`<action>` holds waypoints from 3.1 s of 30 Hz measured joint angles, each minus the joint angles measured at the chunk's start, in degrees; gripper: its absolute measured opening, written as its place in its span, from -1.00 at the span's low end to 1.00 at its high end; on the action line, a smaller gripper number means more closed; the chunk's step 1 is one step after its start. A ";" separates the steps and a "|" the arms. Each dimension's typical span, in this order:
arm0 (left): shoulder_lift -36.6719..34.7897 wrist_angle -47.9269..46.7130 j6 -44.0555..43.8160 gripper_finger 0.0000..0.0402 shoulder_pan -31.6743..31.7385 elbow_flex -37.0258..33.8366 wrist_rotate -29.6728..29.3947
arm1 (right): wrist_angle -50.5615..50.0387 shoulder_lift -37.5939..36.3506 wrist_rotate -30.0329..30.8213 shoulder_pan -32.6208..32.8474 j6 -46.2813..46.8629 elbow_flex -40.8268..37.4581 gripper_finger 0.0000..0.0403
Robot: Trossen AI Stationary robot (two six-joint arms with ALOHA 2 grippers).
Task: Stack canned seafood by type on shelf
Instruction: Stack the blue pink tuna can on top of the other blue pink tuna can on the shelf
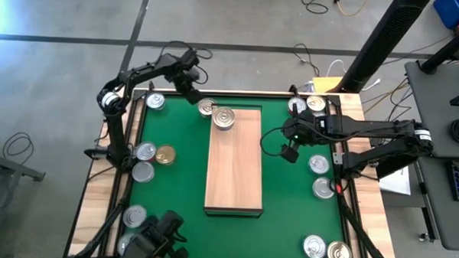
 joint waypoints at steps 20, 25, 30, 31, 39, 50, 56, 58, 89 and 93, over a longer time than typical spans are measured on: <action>6.20 4.24 -6.96 -1.00 -0.37 -4.33 5.88 | -1.90 0.00 0.18 0.02 0.07 0.00 0.99; 7.83 6.52 -7.02 -1.00 -2.20 -4.30 10.07 | -2.54 0.00 0.61 0.02 0.26 0.00 0.99; 8.56 18.46 -7.89 -1.00 -4.77 -3.33 19.85 | -2.18 0.00 0.65 0.02 0.08 0.00 0.99; 8.42 19.44 -8.22 -1.00 -5.05 -3.26 22.62 | -1.98 0.00 0.64 0.02 0.07 0.00 0.99; 7.55 21.22 -8.26 -1.00 -4.81 -3.21 33.71 | -1.82 0.00 0.63 0.02 -1.03 -0.79 0.99; 2.53 18.71 -5.44 -1.00 -3.20 -3.28 32.58 | 8.75 -0.02 0.51 -4.98 -4.90 -9.16 0.92; -5.42 14.49 -4.52 -1.00 -2.16 -3.28 25.74 | 24.31 0.06 -8.79 -16.34 -8.91 -13.58 0.46; -8.31 13.37 -4.51 -1.00 -2.25 -3.39 24.24 | 29.91 0.83 -13.95 -21.00 -9.27 -14.49 0.24; -33.05 16.97 -4.68 -1.00 -2.46 -7.22 9.19 | 28.28 42.09 -63.96 -46.97 -17.93 24.72 -0.94; -34.14 20.98 -3.91 -1.00 -3.46 -10.65 9.65 | 27.62 41.66 -65.16 -46.49 -11.63 25.45 -0.94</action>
